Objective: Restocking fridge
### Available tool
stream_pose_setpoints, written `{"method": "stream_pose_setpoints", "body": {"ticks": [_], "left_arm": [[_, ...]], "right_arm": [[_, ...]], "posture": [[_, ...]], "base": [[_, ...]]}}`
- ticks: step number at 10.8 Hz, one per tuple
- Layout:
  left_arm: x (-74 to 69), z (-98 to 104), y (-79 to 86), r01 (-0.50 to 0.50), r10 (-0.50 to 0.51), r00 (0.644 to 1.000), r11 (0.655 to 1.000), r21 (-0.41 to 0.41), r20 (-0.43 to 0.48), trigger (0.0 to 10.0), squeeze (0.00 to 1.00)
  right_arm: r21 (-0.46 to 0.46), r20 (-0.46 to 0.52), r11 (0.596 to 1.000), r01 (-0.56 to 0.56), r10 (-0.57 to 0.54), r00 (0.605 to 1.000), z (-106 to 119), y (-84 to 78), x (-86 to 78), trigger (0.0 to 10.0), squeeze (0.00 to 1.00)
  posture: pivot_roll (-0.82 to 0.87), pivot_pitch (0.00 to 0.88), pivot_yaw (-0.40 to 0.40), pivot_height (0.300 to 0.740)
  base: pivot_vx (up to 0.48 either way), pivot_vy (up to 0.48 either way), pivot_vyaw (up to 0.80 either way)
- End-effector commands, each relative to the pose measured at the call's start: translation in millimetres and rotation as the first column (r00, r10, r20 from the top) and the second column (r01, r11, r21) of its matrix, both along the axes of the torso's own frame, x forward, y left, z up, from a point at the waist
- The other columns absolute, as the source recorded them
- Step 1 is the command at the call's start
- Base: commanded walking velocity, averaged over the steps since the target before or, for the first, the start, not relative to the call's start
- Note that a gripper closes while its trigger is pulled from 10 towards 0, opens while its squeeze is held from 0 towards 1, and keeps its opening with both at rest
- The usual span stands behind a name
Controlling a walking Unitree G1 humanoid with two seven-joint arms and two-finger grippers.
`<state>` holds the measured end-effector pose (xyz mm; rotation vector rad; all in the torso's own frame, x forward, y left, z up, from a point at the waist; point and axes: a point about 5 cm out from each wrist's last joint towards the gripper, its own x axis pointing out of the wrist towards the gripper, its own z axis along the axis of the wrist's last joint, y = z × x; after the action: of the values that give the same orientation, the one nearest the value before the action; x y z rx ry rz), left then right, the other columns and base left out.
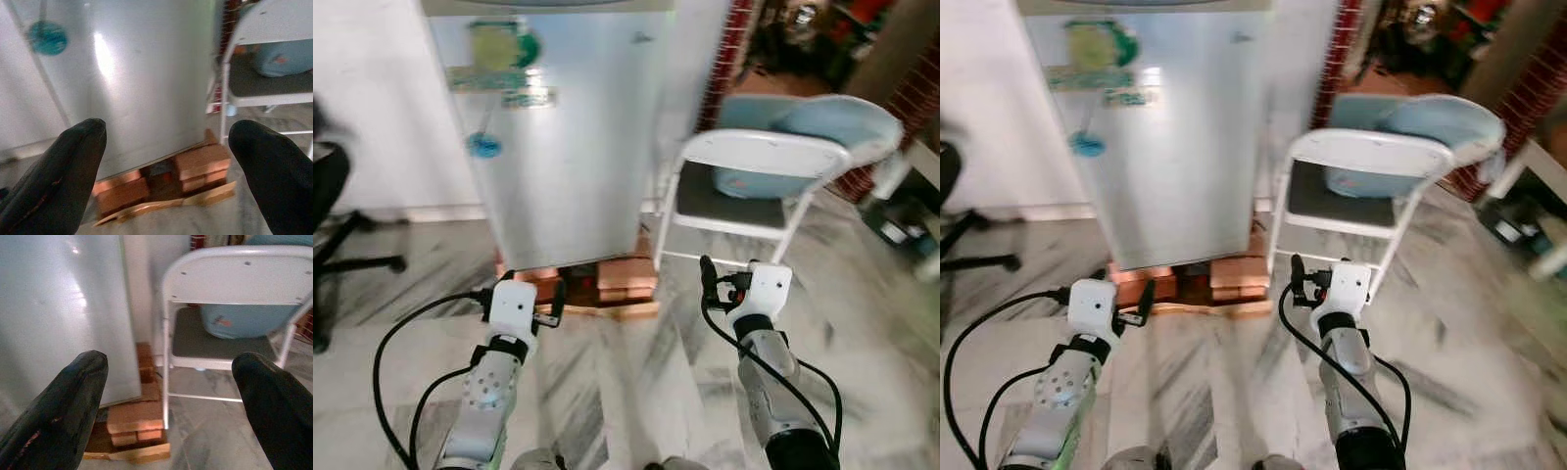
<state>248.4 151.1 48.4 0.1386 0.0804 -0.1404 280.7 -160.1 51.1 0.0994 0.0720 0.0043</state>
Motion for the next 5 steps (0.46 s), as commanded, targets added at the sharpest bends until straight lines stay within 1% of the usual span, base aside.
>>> {"method": "stream_pose_setpoints", "body": {"ticks": [1, 5], "left_arm": [[1.0, 1.8, -2.7, 0.016, -0.016, 1.0, 1.0, -0.005, 0.009, 10.0, 0.0], [0.8, 1.4, -2.9, 0.021, -0.021, 1.0, 1.0, -0.013, 0.008, 10.0, 0.0]], "right_arm": [[0.002, -0.007, 1.0, 0.014, -0.014, 1.0, -1.3, -5.5, -0.7, 10.0, 0.0], [0.012, -0.013, 1.0, 0.009, -0.008, 1.0, -2.1, -5.7, -0.6, 10.0, 0.0]], "posture": [[0.15, 0.011, -0.049, 0.74], [0.15, 0.012, -0.05, 0.74]], "base": [[0.311, 0.0, -0.8], [0.278, 0.0, -0.8]]}}
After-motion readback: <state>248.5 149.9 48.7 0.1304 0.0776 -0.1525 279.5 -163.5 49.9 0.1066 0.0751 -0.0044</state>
